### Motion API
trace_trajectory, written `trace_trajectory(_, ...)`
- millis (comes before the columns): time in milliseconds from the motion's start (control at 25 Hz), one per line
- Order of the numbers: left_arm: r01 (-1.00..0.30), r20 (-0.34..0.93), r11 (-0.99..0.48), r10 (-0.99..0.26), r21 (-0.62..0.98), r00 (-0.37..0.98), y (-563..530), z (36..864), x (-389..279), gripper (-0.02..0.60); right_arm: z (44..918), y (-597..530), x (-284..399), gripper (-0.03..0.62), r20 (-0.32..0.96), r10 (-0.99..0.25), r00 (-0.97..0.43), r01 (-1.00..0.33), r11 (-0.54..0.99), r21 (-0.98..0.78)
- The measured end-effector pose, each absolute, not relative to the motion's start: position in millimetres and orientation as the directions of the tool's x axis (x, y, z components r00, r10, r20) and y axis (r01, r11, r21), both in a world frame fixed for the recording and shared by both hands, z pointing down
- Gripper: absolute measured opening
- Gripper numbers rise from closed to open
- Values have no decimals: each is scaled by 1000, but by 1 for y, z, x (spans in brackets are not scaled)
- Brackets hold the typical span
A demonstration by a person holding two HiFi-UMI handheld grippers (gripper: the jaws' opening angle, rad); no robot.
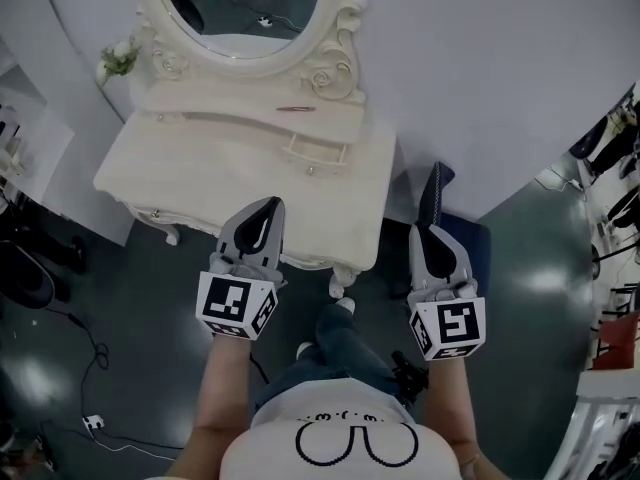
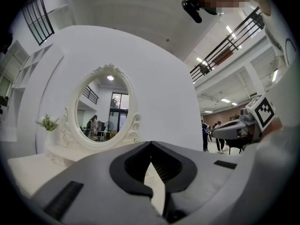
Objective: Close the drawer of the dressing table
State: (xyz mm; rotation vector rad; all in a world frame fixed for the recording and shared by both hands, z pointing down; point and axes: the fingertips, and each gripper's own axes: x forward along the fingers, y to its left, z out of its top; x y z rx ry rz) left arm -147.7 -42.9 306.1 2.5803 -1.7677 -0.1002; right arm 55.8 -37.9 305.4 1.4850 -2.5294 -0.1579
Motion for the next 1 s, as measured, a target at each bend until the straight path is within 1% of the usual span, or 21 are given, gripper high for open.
trace_trajectory(160, -931, -42, -358, -934, 71, 356, -72, 313, -148, 0, 313, -70, 55, 0, 119, -870, -479, -852, 493, 175)
trace_trajectory(200, -930, -34, -359, -933, 75, 358, -82, 317, -147, 9, 315, -80, 55, 0, 119, -869, -480, -853, 494, 171)
trace_trajectory(240, -929, -24, -362, -932, 80, 361, -92, 320, -146, 30, 316, -91, 55, 0, 118, -869, -481, -853, 495, 167)
trace_trajectory(320, -925, 1, -368, -929, 88, 370, -114, 328, -141, 105, 318, -111, 57, 0, 115, -867, -484, -853, 497, 158)
trace_trajectory(360, -925, 15, -370, -928, 90, 373, -124, 333, -139, 129, 319, -121, 58, 0, 116, -866, -487, -852, 500, 154)
trace_trajectory(400, -924, 29, -371, -927, 90, 375, -133, 337, -136, 138, 320, -131, 60, 0, 120, -864, -489, -851, 503, 149)
trace_trajectory(640, -934, 119, -351, -926, 73, 357, -183, 366, -124, 138, 338, -188, 73, 0, 153, -853, -498, -850, 516, 107)
trace_trajectory(880, -947, 212, -313, -923, 69, 321, -213, 403, -127, 138, 373, -226, 72, 0, 234, -827, -512, -838, 540, 73)
trace_trajectory(1000, -946, 250, -315, -912, 77, 324, -222, 421, -127, 138, 393, -234, 70, 0, 278, -814, -510, -837, 544, 56)
